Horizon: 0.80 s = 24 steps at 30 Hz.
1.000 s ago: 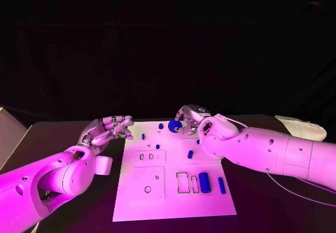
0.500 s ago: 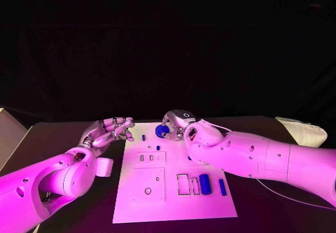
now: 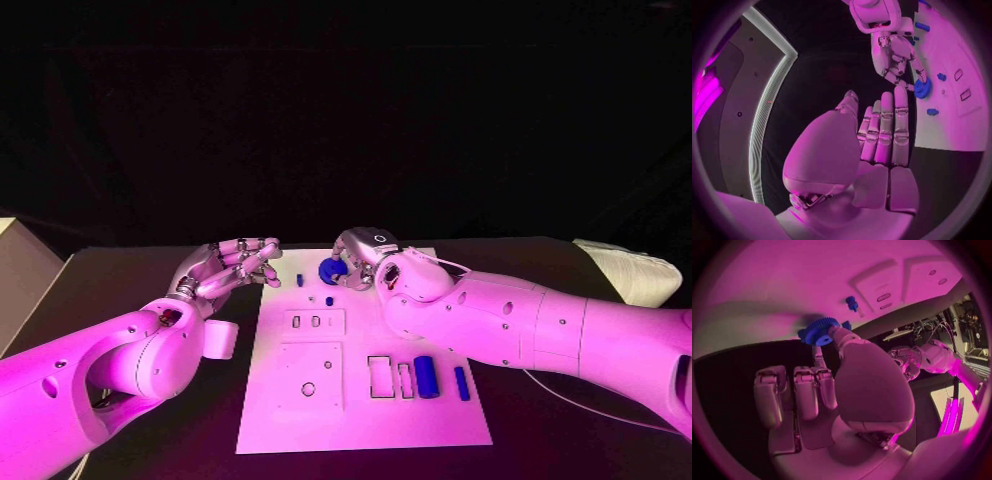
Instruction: Assemble the parts on the task board
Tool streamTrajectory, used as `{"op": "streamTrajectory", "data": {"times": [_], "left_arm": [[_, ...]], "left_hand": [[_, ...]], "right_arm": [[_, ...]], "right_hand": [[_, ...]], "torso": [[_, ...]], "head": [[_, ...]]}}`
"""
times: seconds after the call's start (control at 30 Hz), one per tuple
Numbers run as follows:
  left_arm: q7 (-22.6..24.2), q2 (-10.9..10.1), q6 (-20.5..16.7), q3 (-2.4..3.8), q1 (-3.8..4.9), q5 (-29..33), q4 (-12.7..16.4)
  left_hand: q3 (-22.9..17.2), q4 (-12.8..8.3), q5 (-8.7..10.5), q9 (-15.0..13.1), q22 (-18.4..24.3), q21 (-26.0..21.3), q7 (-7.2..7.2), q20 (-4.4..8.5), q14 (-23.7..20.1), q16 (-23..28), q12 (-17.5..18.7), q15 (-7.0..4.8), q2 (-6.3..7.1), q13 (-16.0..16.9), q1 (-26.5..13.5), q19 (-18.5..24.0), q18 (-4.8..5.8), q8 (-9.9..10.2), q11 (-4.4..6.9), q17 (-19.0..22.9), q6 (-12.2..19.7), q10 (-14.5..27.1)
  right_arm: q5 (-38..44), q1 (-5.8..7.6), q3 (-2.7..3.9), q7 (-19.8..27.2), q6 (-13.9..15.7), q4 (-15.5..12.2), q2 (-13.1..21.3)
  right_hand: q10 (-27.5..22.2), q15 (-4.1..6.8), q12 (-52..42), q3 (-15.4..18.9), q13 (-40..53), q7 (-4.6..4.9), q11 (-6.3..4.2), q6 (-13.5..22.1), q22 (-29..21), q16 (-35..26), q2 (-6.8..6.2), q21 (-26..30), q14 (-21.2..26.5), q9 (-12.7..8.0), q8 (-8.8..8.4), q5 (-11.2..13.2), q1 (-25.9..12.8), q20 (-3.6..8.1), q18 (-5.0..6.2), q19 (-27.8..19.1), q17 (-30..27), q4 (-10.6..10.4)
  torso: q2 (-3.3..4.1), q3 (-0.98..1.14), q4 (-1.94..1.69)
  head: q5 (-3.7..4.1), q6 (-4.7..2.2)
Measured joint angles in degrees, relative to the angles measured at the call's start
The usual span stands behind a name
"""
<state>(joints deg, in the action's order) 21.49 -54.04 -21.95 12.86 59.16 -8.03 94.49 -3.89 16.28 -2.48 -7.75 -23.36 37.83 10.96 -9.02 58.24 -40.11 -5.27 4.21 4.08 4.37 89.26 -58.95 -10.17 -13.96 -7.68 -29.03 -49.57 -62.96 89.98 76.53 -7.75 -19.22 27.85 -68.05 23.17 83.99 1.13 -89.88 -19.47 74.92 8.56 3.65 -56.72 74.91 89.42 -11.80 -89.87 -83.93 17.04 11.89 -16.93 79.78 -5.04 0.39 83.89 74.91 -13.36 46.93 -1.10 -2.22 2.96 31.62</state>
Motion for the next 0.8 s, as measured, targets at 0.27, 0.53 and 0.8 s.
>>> {"op": "streamTrajectory", "data": {"times": [0.27, 0.53, 0.8], "left_arm": [[0.0, -0.1, 0.0, 0.0, 0.0, 0.0, 0.1], [0.0, -0.2, 0.0, 0.01, 0.0, 0.0, 0.2], [-0.1, -0.2, 0.0, 0.01, 0.01, 0.0, 0.3]], "left_hand": [[0.0, 0.0, 0.0, 0.0, 0.0, 0.0, 0.0, 0.0, 0.0, 0.0, 0.0, 0.0, 0.0, 0.0, 0.0, 0.0, 0.0, 0.0, 0.0, 0.0, 0.0, 0.0], [0.0, 0.0, 0.0, 0.0, 0.0, 0.0, 0.0, 0.0, 0.0, 0.0, 0.0, 0.0, 0.0, 0.0, 0.0, 0.0, 0.0, 0.0, 0.0, 0.0, 0.0, 0.0], [0.0, 0.0, 0.0, 0.0, 0.0, 0.0, 0.0, 0.0, 0.0, 0.0, 0.0, 0.0, 0.0, 0.0, 0.0, 0.0, 0.0, 0.0, 0.0, 0.0, 0.0, 0.0]], "right_arm": [[0.2, -0.02, -0.03, -0.1, -0.1, 1.4, -1.0], [0.3, -0.06, -0.06, 0.1, -0.3, 2.5, -1.9], [0.2, -0.06, -0.08, 0.6, -1.0, 3.7, -2.5]], "right_hand": [[0.0, 0.0, 0.0, 0.0, 0.0, -0.3, 0.0, -0.3, 0.0, 0.0, -0.31, 0.0, 0.0, 0.0, -0.05, 0.1, 0.3, 0.0, 0.0, 0.0, 0.0, 0.0], [0.0, 0.0, 0.0, -0.2, 0.0, -0.44, 0.0, -0.4, 0.0, 0.0, -0.47, 0.0, 0.0, 0.0, -0.2, 0.2, 0.2, 0.0, 0.0, 0.0, 0.0, 0.2], [0.0, -0.01, 0.0, -0.5, 0.0, -0.52, 0.0, 0.1, 0.0, 0.0, -1.15, 0.0, 0.0, 0.0, -0.96, 1.9, -0.5, 0.0, 0.0, 0.0, 0.0, -0.2]], "torso": [[-0.03, 0.08, 0.1], [-0.05, 0.1, 0.09], [-0.05, 0.07, 0.12]], "head": [[-0.17, 0.13], [-0.32, 0.13], [-0.53, 0.37]]}}
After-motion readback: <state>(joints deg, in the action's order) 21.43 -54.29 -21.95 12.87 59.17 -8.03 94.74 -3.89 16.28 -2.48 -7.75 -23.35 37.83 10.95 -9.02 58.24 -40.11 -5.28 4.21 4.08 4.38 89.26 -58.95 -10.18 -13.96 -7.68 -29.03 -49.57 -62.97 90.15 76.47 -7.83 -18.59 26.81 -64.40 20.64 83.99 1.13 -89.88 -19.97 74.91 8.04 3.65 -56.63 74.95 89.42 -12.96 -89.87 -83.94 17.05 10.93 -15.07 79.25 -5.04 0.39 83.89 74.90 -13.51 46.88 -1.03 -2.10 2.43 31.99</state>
